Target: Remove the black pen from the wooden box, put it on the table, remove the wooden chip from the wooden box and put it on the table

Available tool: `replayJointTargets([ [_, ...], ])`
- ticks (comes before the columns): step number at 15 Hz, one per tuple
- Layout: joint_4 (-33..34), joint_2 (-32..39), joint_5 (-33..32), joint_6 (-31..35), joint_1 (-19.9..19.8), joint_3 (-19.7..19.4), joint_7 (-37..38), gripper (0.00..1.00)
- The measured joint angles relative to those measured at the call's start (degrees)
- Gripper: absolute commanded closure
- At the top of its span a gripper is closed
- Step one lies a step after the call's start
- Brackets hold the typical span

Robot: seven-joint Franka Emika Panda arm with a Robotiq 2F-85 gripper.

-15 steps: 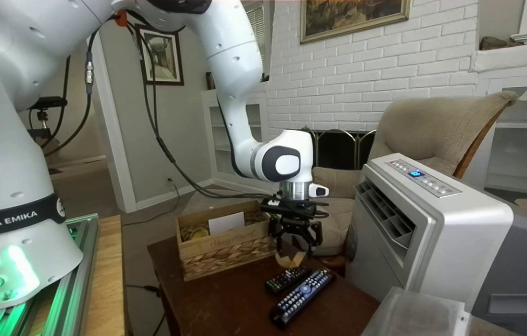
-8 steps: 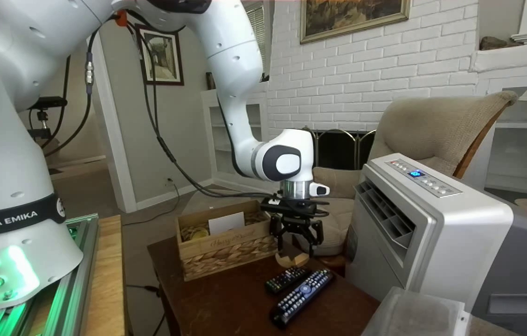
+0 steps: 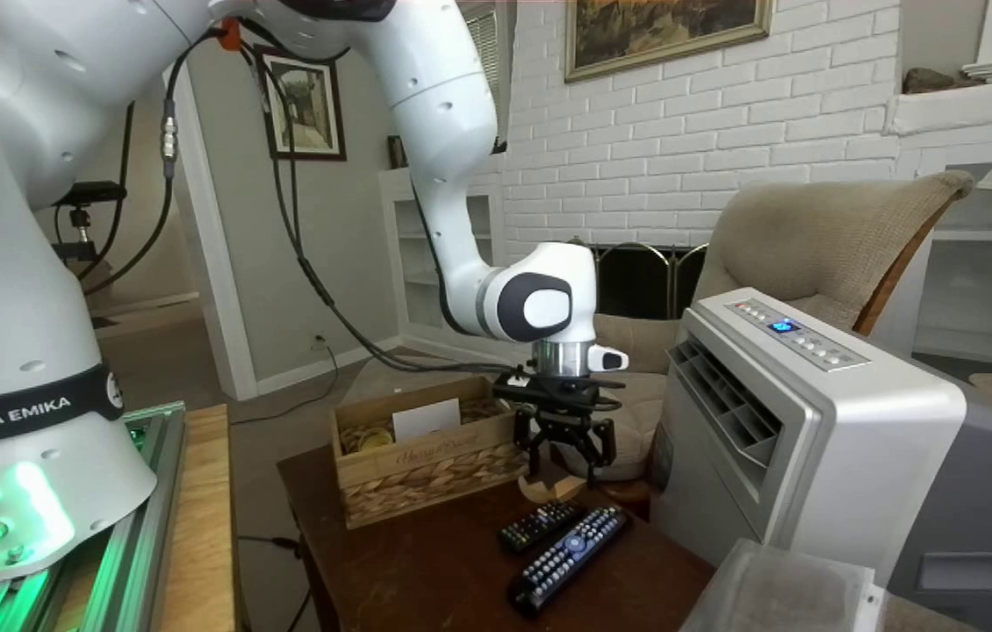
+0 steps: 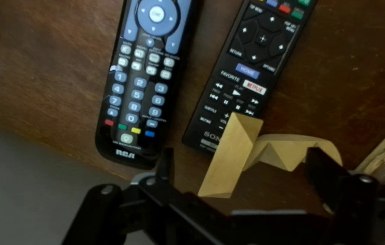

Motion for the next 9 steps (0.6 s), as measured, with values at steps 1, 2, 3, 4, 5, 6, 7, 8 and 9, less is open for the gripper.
replayJointTargets([
  [1, 0.0, 0.0, 0.0, 0.0, 0.01, 0.0, 0.66, 0.41],
  [2, 0.0, 0.01, 0.0, 0.0, 0.05, 0.0, 1.29, 0.5],
  [3, 0.0, 0.02, 0.0, 0.0, 0.13, 0.0, 1.84, 0.56],
  [4, 0.0, 0.04, 0.0, 0.0, 0.24, 0.0, 2.27, 0.62],
  [5, 0.0, 0.05, 0.0, 0.0, 0.32, 0.0, 2.65, 0.7],
  [6, 0.0, 0.05, 0.0, 0.0, 0.38, 0.0, 2.94, 0.77],
  [7, 0.0, 0.05, 0.0, 0.0, 0.4, 0.0, 3.1, 0.84],
  [8, 0.0, 0.05, 0.0, 0.0, 0.39, -0.02, 3.19, 0.91],
  [9, 0.0, 0.05, 0.0, 0.0, 0.37, -0.05, 3.21, 0.98],
])
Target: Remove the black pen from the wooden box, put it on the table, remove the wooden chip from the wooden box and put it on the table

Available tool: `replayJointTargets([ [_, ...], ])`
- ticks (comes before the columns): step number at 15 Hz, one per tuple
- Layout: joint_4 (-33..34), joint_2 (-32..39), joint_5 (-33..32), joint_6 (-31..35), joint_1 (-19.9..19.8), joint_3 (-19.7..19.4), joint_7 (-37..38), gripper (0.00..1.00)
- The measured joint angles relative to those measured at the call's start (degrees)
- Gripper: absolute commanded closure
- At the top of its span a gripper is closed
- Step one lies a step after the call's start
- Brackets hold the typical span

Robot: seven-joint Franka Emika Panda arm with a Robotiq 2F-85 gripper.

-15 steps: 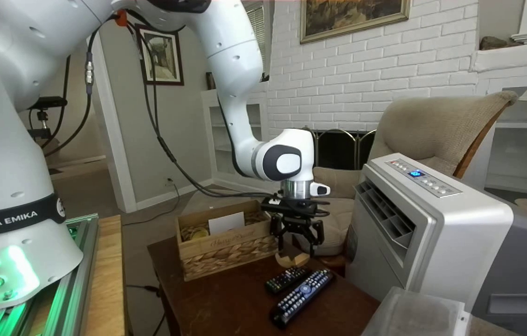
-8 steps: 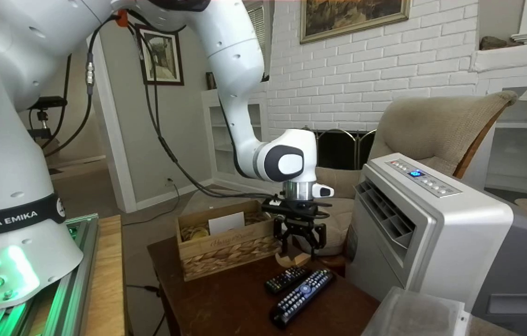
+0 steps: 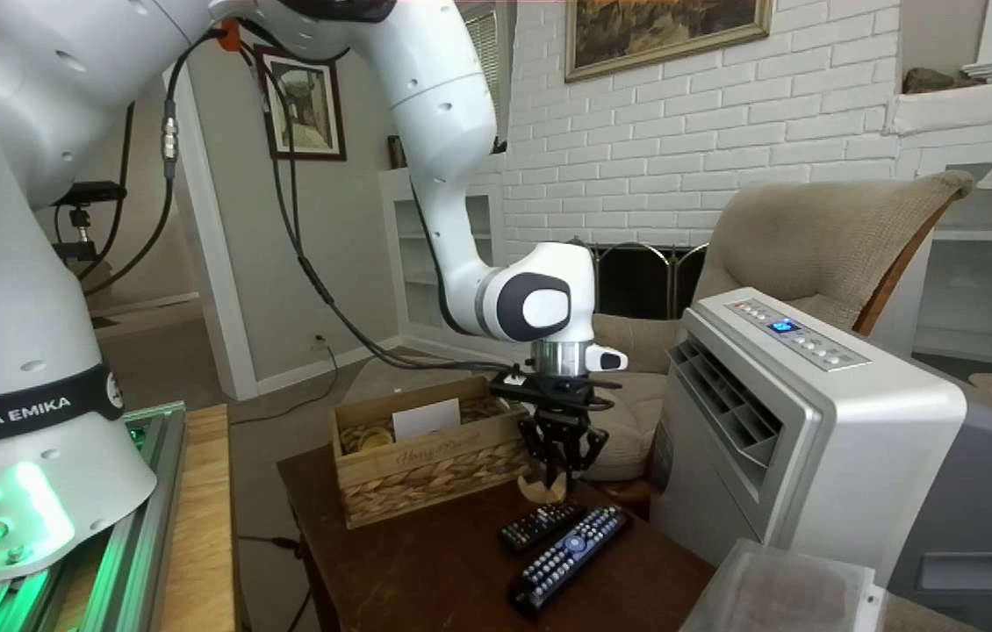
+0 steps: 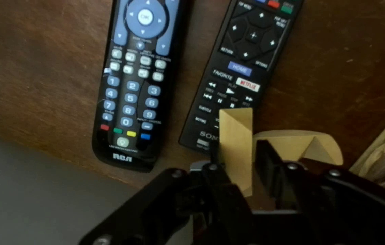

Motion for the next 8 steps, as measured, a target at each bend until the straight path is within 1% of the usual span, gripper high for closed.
replayJointTargets([
  [2, 0.0, 0.0, 0.0, 0.0, -0.11, -0.01, 0.0, 0.94],
  [8, -0.1, -0.06, 0.0, 0.01, -0.12, 0.55, 0.0, 0.94],
])
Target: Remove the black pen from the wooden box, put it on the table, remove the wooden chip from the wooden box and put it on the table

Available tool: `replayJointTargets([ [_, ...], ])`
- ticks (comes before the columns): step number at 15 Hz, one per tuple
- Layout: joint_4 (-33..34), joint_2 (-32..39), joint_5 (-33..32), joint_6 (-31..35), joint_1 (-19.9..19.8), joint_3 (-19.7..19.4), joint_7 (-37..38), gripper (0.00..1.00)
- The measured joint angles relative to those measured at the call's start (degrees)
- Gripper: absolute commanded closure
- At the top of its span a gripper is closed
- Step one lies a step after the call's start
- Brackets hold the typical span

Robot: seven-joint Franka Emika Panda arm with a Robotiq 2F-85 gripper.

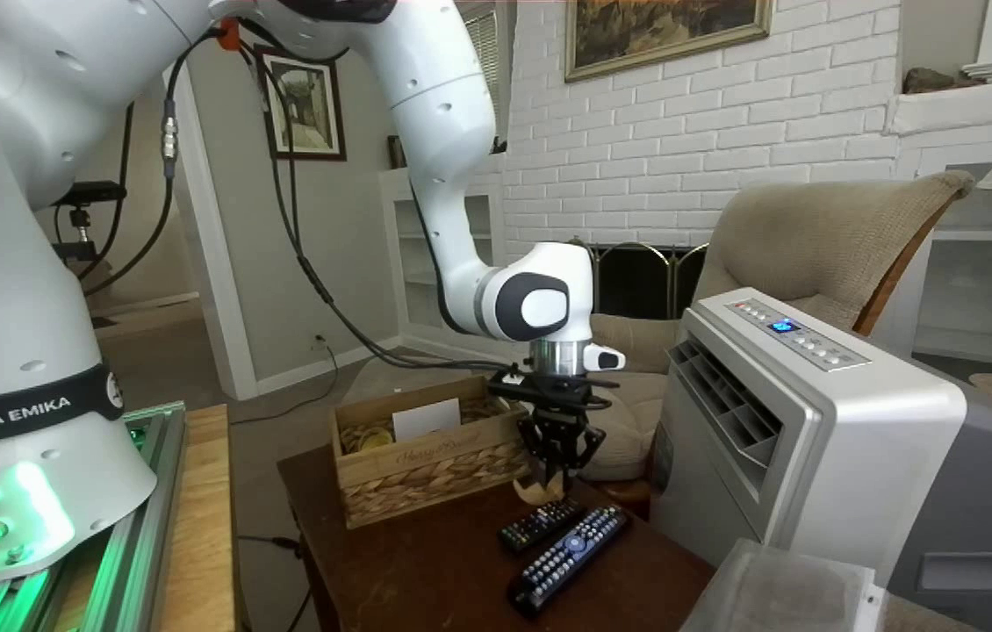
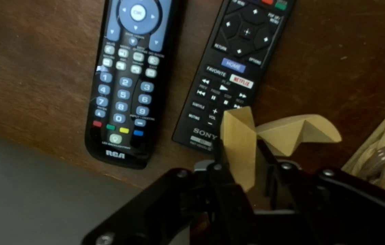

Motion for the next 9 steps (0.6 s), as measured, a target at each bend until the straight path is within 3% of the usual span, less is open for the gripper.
replayJointTargets([
  [9, -1.29, -0.51, -0.21, 0.93, 0.23, 0.7, -0.27, 0.94],
])
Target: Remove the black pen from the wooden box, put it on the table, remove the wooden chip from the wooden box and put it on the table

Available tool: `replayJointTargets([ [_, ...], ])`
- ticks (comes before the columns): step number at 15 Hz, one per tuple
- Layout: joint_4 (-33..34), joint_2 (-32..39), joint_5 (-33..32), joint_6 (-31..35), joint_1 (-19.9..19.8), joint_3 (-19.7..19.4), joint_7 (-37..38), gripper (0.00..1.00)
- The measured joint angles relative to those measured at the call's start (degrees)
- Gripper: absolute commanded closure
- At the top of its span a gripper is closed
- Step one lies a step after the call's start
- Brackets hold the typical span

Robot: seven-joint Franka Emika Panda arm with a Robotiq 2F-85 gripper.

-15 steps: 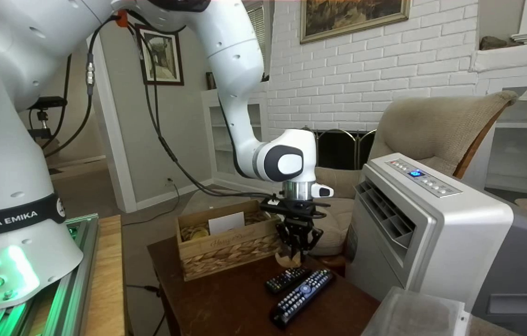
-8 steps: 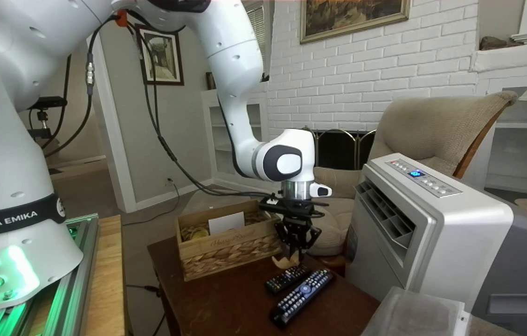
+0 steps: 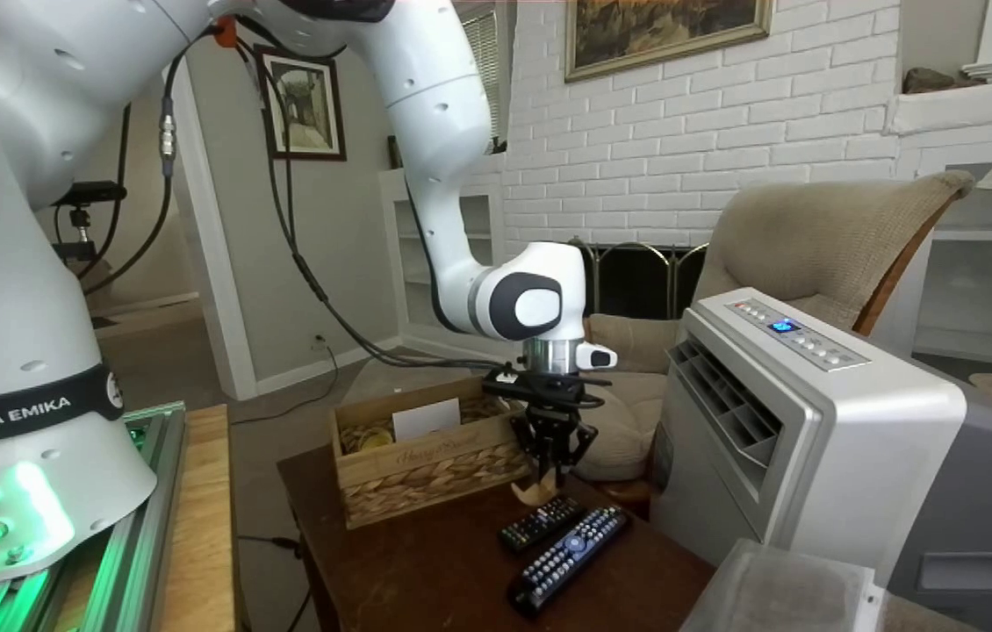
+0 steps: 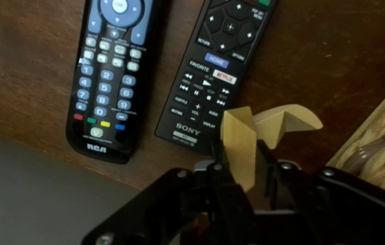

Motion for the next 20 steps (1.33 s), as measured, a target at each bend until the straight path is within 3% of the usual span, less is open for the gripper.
replayJointTargets([
  [15, -4.72, -1.75, -1.0, 3.23, 2.51, -1.17, -0.1, 0.93],
  [16, -4.81, -1.76, -1.05, 3.48, 2.58, -1.28, -0.1, 0.51],
  [17, -4.88, -1.76, -1.13, 3.69, 2.62, -1.4, -0.1, 0.5],
  [20, -4.98, -1.76, -1.35, 3.93, 2.7, -1.83, -0.1, 0.29],
])
